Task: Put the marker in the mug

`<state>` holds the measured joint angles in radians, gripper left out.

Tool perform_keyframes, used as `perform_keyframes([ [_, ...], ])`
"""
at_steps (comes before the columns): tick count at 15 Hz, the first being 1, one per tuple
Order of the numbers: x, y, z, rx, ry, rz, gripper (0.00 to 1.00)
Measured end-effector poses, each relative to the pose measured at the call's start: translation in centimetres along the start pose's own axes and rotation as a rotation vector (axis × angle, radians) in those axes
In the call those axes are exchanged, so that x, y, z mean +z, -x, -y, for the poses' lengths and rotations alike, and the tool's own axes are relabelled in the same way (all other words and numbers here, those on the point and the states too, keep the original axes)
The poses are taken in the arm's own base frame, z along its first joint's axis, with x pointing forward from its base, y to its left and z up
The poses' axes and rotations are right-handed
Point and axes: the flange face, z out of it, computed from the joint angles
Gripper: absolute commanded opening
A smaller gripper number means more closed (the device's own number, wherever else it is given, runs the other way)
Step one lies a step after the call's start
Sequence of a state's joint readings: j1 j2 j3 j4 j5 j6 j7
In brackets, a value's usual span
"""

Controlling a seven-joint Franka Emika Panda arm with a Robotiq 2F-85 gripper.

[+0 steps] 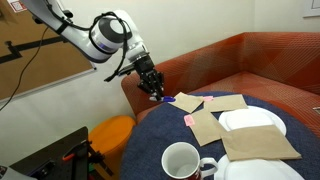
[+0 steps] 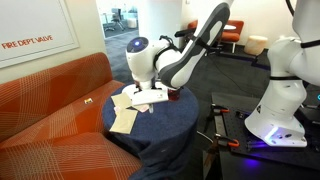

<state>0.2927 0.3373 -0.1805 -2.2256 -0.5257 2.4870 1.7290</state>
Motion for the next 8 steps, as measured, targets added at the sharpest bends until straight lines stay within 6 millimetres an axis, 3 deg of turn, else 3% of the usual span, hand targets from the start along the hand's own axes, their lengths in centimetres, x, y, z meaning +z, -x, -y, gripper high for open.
perform_keyframes([
  [8, -3.4, -7.0, -4.3, -0.085, 0.059, -0.091, 0.06],
])
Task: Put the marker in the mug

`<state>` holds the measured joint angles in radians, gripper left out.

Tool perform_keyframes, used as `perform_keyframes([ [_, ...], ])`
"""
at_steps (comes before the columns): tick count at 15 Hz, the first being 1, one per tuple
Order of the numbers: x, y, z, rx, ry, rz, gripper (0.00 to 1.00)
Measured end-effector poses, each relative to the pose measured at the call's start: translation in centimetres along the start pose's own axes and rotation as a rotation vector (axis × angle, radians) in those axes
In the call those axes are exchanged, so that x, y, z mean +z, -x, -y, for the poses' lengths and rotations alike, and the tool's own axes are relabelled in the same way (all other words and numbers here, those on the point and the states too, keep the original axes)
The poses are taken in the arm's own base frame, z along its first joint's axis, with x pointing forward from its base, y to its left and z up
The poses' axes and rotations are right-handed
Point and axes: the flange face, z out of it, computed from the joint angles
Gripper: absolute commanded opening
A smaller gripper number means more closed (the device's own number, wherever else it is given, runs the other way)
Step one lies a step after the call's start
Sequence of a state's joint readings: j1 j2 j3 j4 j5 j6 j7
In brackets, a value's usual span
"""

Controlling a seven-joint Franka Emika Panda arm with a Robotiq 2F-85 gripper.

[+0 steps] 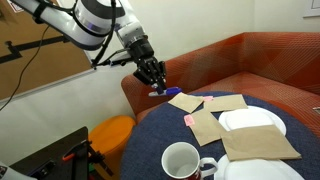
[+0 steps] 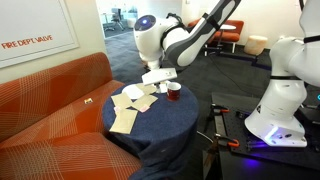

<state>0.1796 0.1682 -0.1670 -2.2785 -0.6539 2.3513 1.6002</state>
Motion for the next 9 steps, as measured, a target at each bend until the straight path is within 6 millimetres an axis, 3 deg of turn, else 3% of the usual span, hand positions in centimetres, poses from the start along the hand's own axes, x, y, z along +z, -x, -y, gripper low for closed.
perform_keyframes([
  [4, 0.0, -2.9, -2.4, -0.002, 0.046, -0.053, 0.06],
  [9, -0.7, -5.0, -4.9, -0.014, 0.146, -0.148, 0.06],
])
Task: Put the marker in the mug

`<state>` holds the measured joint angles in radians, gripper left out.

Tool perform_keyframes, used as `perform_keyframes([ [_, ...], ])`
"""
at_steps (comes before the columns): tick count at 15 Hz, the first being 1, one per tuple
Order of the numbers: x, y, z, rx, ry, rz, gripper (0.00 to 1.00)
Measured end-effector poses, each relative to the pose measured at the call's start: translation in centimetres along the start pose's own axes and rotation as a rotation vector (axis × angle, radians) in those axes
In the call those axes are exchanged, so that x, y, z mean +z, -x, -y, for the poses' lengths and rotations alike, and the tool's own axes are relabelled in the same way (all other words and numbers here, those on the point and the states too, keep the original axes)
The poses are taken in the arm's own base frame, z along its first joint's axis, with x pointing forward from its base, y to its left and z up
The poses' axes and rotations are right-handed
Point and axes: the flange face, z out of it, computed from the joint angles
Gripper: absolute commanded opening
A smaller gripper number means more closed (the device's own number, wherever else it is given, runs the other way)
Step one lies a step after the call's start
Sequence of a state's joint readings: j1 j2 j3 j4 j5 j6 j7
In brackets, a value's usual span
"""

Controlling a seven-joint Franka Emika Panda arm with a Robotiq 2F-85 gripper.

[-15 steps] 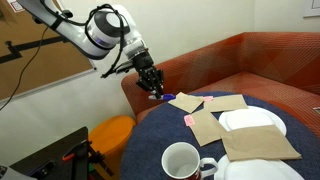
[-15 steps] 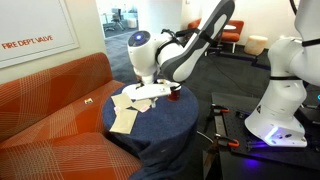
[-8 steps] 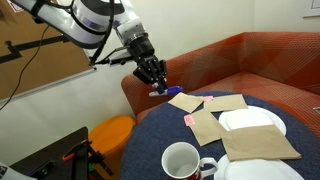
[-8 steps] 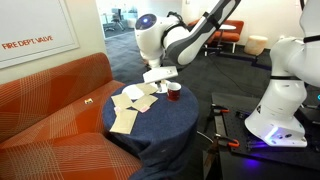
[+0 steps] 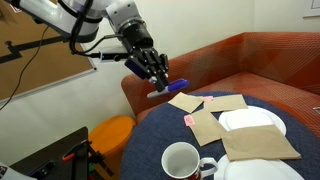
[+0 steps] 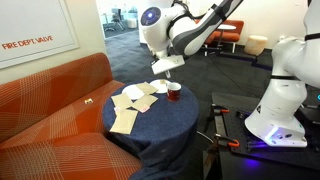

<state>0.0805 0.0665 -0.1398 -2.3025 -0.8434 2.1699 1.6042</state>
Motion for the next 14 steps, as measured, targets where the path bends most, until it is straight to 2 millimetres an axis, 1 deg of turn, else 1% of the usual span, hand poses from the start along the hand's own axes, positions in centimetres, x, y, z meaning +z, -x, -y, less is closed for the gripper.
perform_keyframes([
  [3, -0.1, -0.8, -1.3, 0.027, 0.061, -0.062, 0.06],
  [6, 0.2, -1.0, -2.2, 0.075, 0.109, -0.114, 0.06],
  [9, 0.9, -0.8, -2.7, 0.140, 0.125, -0.152, 0.06],
  [14, 2.0, 0.1, -3.1, 0.231, 0.125, -0.207, 0.06],
])
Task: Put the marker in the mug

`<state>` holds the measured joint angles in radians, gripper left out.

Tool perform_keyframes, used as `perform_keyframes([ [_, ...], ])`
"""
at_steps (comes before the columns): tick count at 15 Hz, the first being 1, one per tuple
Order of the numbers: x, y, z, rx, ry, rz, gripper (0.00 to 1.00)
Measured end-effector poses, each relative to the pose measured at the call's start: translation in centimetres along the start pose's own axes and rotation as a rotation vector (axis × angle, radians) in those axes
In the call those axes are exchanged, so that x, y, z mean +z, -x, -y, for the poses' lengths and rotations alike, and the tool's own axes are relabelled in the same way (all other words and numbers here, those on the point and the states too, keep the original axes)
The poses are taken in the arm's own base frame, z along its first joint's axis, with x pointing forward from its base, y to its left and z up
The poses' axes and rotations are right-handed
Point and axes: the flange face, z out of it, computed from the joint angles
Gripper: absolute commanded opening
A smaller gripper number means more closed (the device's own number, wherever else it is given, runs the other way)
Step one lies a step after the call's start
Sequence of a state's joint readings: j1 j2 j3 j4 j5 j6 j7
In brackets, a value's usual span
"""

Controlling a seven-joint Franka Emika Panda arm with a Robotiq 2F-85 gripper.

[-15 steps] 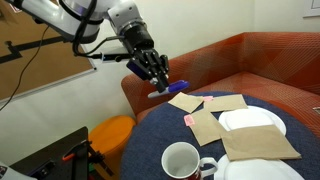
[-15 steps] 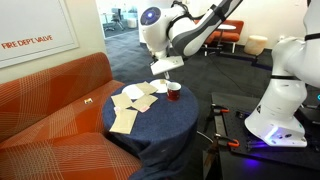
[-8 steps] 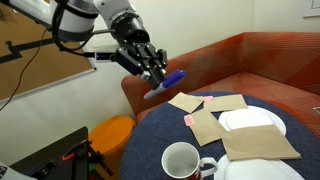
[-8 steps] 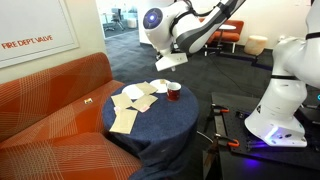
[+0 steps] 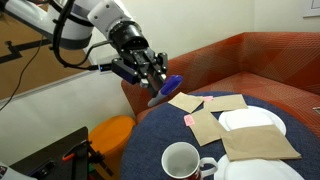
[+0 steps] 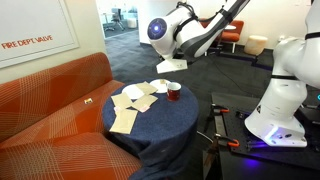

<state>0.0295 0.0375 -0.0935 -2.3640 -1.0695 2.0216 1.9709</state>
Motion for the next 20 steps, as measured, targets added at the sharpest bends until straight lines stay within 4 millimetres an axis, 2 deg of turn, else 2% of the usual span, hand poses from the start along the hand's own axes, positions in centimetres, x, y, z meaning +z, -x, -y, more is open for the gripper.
perform_keyframes([
  [6, 1.5, 1.7, -0.1, 0.068, 0.008, -0.086, 0.06],
  [13, 3.8, 3.8, -0.8, 0.065, 0.115, -0.201, 0.06],
  [20, 6.3, 7.4, -0.2, 0.047, 0.154, -0.306, 0.06],
])
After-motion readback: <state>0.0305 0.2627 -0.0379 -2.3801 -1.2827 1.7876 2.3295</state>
